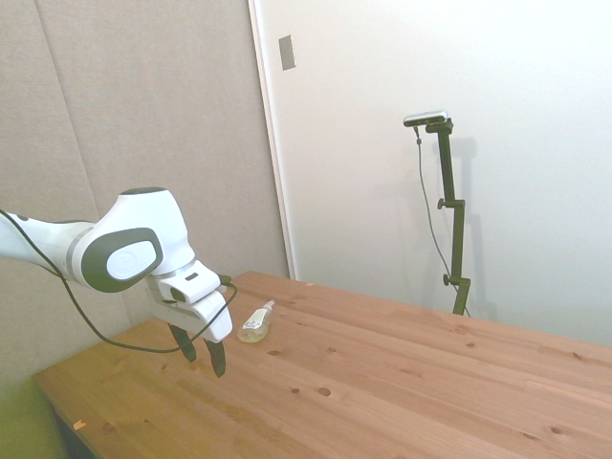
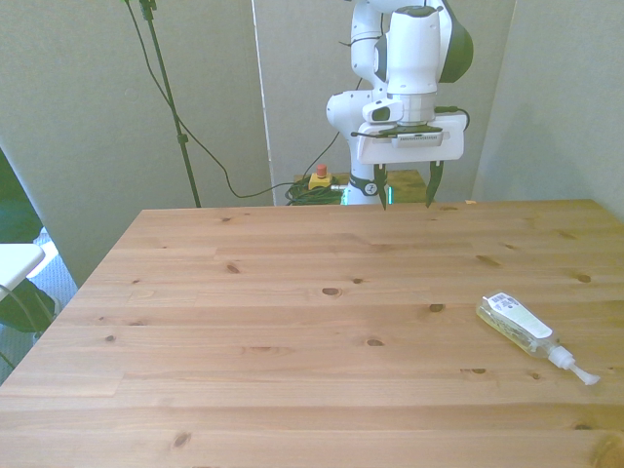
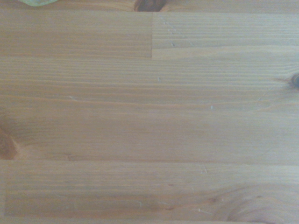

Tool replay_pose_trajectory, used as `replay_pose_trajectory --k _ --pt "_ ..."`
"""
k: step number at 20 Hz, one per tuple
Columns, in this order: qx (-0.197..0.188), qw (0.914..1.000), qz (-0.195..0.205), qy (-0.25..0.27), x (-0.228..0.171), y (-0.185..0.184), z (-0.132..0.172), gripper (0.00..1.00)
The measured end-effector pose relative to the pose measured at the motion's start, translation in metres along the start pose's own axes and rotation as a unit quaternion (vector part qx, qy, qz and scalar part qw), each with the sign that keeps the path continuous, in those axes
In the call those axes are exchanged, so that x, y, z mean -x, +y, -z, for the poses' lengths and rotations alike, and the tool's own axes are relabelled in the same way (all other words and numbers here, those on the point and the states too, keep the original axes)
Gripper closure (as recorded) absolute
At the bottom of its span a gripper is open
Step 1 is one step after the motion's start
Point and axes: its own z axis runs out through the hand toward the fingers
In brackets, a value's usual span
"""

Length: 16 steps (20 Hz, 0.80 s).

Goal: Stand the sanitizer

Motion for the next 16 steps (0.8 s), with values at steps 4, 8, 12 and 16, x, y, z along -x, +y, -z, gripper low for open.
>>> replay_pose_trajectory --k 4,8,12,16 --pt "-0.001 1.0000 0.002 0.002 -0.002 -0.005 0.002 0.00" --pt "-0.003 0.9999 0.009 0.009 -0.011 -0.037 0.008 0.00" --pt "-0.001 0.9995 0.011 0.029 -0.028 -0.078 0.012 0.00" --pt "-0.004 0.9983 0.013 0.057 -0.040 -0.127 0.011 0.00"
